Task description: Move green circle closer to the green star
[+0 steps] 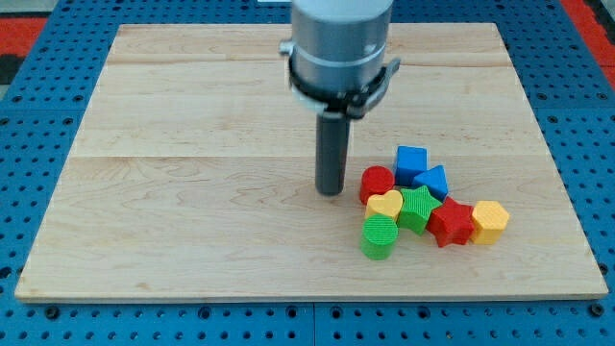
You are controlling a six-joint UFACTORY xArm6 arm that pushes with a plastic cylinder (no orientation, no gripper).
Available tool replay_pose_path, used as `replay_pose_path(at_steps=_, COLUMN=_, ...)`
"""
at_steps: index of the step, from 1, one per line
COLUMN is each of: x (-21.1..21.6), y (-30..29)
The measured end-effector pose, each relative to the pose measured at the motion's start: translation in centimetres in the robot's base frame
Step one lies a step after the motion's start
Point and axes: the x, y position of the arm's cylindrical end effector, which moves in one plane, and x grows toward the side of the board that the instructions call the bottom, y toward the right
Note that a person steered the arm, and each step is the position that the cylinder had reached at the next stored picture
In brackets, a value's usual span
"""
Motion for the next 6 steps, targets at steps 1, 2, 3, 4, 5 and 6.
replay_pose_path(at_steps=1, x=2.0, y=0.8)
replay_pose_path(at_steps=2, x=2.8, y=4.1)
replay_pose_path(at_steps=3, x=3.3, y=5.0)
replay_pose_path(at_steps=4, x=3.5, y=3.2)
replay_pose_path(at_steps=5, x=7.4, y=2.1)
replay_pose_path(at_steps=6, x=10.8, y=2.4)
